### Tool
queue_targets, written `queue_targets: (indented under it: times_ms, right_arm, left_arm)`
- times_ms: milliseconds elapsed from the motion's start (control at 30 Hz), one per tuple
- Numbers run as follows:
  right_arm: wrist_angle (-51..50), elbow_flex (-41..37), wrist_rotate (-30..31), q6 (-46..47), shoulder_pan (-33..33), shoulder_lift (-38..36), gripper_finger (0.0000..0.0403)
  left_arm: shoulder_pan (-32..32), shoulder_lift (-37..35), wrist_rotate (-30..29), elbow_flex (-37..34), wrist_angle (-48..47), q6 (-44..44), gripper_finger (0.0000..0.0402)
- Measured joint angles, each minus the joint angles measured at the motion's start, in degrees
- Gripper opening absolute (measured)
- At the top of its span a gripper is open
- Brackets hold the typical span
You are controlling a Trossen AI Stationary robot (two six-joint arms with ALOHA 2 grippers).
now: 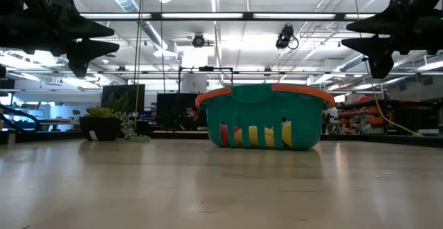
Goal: Pick and placing Produce into tupperware
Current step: Return to Home Position
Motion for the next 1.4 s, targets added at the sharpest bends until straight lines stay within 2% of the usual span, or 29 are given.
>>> queue_targets:
  times_ms: [1400]
  right_arm:
    - [0.0, 0.0, 0.0, 0.0, 0.0, 0.0, 0.0166]
  left_arm:
    - [0.0, 0.0, 0.0, 0.0, 0.1, 0.0, 0.0185]
